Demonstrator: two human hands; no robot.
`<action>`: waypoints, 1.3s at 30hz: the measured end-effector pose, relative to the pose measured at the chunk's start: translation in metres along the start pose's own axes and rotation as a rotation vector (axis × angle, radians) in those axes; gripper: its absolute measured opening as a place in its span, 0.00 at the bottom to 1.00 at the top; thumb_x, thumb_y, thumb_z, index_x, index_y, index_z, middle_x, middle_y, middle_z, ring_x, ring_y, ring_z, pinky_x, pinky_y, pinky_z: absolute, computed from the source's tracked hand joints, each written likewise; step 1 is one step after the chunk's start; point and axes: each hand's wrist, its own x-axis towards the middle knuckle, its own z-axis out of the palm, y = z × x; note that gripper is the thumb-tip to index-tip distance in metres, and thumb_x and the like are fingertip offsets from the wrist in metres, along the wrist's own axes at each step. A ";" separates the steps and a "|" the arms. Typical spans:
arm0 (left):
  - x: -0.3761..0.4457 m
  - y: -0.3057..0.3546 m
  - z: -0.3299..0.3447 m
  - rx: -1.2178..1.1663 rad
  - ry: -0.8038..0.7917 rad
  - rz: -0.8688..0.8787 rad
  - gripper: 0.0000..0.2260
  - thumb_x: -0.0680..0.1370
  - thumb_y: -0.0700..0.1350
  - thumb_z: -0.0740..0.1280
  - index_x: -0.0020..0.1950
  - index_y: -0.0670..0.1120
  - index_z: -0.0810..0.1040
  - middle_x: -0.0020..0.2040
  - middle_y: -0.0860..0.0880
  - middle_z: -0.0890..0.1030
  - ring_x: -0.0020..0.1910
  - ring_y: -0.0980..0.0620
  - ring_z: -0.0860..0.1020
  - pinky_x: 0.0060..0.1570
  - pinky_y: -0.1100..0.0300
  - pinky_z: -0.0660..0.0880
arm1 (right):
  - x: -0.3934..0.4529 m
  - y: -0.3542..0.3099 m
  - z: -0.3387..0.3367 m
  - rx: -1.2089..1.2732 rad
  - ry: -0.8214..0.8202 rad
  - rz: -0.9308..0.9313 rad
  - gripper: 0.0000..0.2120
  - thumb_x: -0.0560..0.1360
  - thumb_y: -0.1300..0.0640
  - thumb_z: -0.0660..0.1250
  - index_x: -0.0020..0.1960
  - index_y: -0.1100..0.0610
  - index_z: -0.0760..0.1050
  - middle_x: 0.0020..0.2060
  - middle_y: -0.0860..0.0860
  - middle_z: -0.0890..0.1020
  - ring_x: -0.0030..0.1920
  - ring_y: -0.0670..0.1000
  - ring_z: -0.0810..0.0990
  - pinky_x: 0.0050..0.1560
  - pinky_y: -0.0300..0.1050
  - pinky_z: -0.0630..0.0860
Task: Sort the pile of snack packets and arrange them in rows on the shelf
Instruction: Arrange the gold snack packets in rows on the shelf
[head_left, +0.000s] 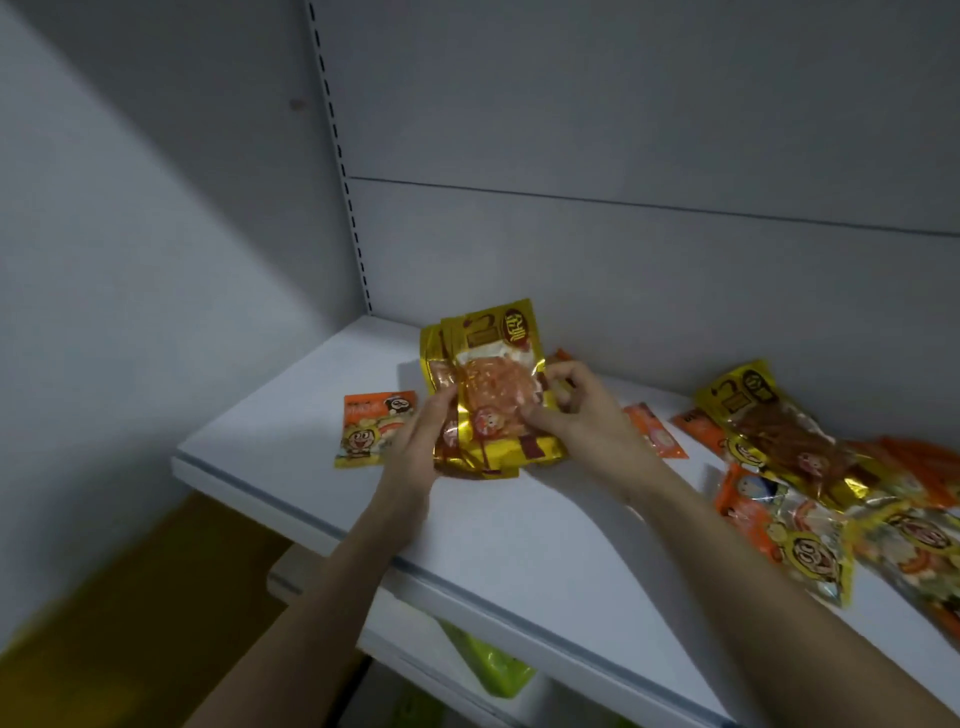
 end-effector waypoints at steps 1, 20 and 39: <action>0.000 -0.001 0.000 -0.068 0.005 -0.048 0.14 0.82 0.49 0.66 0.68 0.50 0.77 0.61 0.49 0.83 0.59 0.50 0.82 0.51 0.52 0.82 | 0.002 0.001 0.009 -0.019 -0.020 -0.003 0.14 0.74 0.67 0.72 0.51 0.54 0.71 0.44 0.54 0.83 0.41 0.49 0.83 0.39 0.43 0.80; 0.008 -0.005 -0.004 -0.147 0.046 0.023 0.21 0.81 0.34 0.65 0.63 0.60 0.77 0.60 0.58 0.79 0.56 0.56 0.82 0.56 0.42 0.81 | 0.017 0.038 -0.028 -0.888 0.364 -0.012 0.21 0.79 0.47 0.66 0.62 0.63 0.73 0.56 0.60 0.78 0.58 0.61 0.75 0.53 0.52 0.72; -0.003 -0.008 -0.009 0.097 -0.193 0.142 0.14 0.83 0.42 0.65 0.55 0.62 0.82 0.64 0.52 0.79 0.62 0.52 0.78 0.57 0.58 0.79 | -0.055 -0.046 -0.038 -0.253 0.331 0.137 0.11 0.74 0.64 0.72 0.56 0.63 0.79 0.47 0.58 0.86 0.44 0.52 0.85 0.36 0.39 0.79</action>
